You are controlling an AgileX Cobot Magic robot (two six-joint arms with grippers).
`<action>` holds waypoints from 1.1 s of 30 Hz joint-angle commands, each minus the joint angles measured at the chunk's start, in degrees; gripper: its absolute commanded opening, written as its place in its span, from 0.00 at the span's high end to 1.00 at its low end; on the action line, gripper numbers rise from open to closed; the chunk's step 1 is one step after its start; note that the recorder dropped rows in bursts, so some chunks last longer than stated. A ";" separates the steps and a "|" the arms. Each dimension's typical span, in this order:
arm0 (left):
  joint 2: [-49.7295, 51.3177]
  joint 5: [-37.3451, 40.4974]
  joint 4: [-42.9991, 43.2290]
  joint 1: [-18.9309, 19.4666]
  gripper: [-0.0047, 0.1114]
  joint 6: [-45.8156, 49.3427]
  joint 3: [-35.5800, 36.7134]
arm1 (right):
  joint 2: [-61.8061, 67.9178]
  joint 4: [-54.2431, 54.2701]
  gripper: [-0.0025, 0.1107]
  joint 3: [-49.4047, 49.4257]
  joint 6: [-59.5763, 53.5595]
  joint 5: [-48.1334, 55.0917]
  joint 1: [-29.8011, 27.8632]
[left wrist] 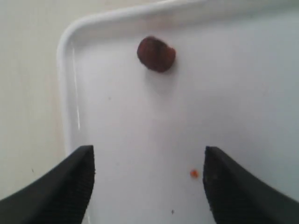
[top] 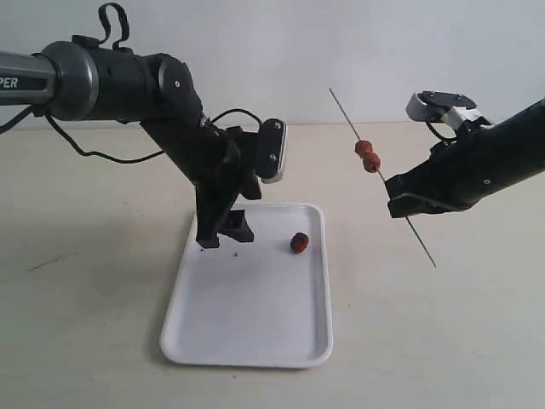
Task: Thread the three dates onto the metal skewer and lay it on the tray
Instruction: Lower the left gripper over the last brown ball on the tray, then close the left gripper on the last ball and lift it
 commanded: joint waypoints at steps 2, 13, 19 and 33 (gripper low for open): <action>-0.19 -1.23 -2.90 -2.94 0.40 7.89 -0.52 | 0.01 -0.01 0.98 0.20 -0.03 0.01 -0.29; 0.32 -12.53 2.49 -9.86 0.43 2.99 -0.52 | 0.00 -0.01 0.98 0.20 -0.03 0.24 -0.29; 3.24 -9.31 8.82 -9.86 0.40 -4.44 -2.93 | 0.00 -0.01 0.98 0.20 -0.03 0.24 -0.29; 9.17 -2.59 15.34 -9.86 0.40 -2.68 -8.54 | 0.00 -0.12 0.98 0.20 -0.14 0.22 -0.29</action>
